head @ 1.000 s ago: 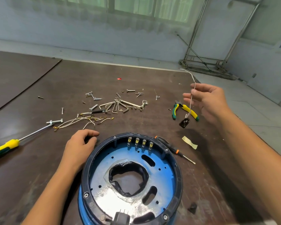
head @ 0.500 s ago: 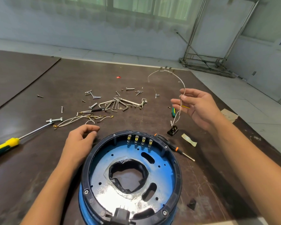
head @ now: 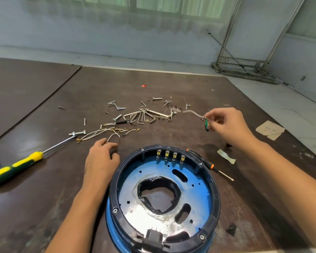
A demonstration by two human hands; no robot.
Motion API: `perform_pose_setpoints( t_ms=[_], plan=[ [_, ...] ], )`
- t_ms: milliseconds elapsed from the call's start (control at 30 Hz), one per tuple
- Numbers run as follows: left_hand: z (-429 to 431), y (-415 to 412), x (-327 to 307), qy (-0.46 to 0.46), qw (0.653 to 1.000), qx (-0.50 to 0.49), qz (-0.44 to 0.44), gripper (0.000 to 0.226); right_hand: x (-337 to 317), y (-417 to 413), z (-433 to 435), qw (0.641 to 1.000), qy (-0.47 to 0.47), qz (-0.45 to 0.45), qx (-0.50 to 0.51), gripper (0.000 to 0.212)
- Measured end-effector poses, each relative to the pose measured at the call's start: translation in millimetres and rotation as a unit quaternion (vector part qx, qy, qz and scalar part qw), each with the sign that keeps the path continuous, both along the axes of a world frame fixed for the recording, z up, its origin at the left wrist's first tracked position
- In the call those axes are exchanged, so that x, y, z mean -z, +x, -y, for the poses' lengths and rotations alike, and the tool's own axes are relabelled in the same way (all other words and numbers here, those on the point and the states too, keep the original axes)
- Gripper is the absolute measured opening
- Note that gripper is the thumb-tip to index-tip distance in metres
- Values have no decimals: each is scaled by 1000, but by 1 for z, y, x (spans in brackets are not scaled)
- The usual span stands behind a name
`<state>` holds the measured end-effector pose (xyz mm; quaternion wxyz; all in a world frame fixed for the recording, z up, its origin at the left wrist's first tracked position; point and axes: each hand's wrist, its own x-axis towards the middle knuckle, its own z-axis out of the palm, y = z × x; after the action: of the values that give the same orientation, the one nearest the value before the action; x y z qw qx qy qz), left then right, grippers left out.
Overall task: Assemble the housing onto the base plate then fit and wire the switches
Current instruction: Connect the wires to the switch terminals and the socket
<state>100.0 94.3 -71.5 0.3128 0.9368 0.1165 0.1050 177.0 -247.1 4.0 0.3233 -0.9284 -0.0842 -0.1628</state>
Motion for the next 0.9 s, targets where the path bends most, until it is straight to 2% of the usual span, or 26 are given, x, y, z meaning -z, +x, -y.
perform_pose_setpoints(
  t_ms=[167, 267, 333, 500, 600, 700, 900],
  plan=[
    [2, 2, -2, 98, 993, 19, -63, 40, 22, 8, -7, 978, -207, -25, 10, 28],
    [1, 3, -3, 114, 991, 23, -63, 39, 19, 14, -15, 936, -323, -136, 22, 29],
    [0, 3, -2, 119, 991, 25, -62, 41, 12, 13, -31, 915, -361, -177, 26, 32],
    [-1, 3, 0, 129, 990, 29, -45, 38, -10, 9, -88, 953, -291, -87, -2, 30],
    [0, 2, 1, 121, 992, 24, -30, 36, -12, 10, -128, 963, -229, -120, -74, 21],
    [0, 1, 2, 120, 992, 23, -22, 38, -2, 19, -162, 953, -217, -162, -134, 27],
    [0, 0, 3, 112, 993, 25, -8, 37, 23, 43, -218, 927, -250, -195, -198, 59]
  ],
)
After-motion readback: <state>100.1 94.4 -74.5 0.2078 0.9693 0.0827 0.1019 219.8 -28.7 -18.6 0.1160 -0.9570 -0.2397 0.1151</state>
